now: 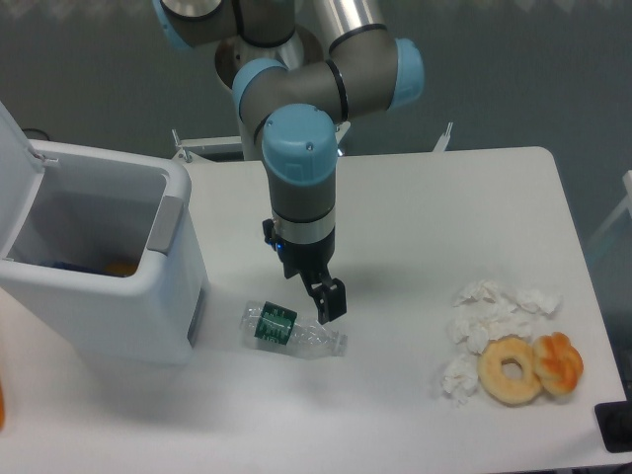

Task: Pick up the plastic bottle
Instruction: 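Lower the gripper over the bottle's green label, then close the gripper around the bottle's green label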

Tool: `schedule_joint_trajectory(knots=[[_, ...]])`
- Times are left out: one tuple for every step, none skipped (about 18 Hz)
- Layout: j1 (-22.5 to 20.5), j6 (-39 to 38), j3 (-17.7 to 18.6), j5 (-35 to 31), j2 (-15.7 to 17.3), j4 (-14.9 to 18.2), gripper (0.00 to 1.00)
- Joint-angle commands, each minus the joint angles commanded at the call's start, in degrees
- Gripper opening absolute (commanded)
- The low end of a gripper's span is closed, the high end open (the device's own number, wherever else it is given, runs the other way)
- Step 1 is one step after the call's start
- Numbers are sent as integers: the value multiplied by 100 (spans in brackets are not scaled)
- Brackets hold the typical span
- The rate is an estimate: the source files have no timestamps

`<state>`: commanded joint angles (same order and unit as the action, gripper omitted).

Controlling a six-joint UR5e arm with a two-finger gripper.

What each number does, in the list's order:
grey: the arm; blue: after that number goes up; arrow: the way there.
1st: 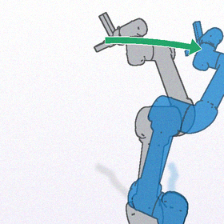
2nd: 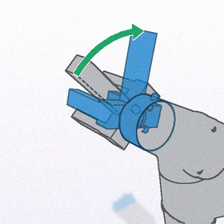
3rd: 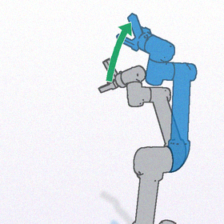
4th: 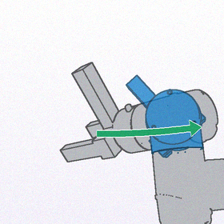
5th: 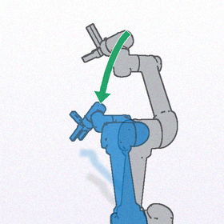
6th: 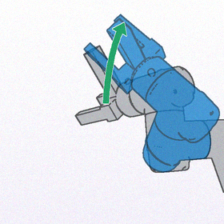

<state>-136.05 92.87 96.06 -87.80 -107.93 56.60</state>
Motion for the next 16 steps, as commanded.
schedule_joint_trajectory(knots=[[17,273,0,-9,-122,0,100],[35,424,-35,-9,-237,-9,100],[52,486,-70,-9,-316,-9,100],[61,556,-105,-9,-343,0,100],[87,653,-88,-9,-343,0,100],[157,732,-27,-17,-343,9,100],[202,768,0,-18,-352,9,100],[228,768,35,-18,-361,9,100],[315,768,53,-18,-413,9,100],[395,777,53,-18,-466,9,100],[430,777,53,-18,-510,9,100],[517,785,53,-18,-562,9,100],[571,812,62,-18,-589,9,100],[580,847,79,-35,-607,17,100],[589,934,105,-96,-633,18,100],[597,1048,132,-149,-633,18,100]])
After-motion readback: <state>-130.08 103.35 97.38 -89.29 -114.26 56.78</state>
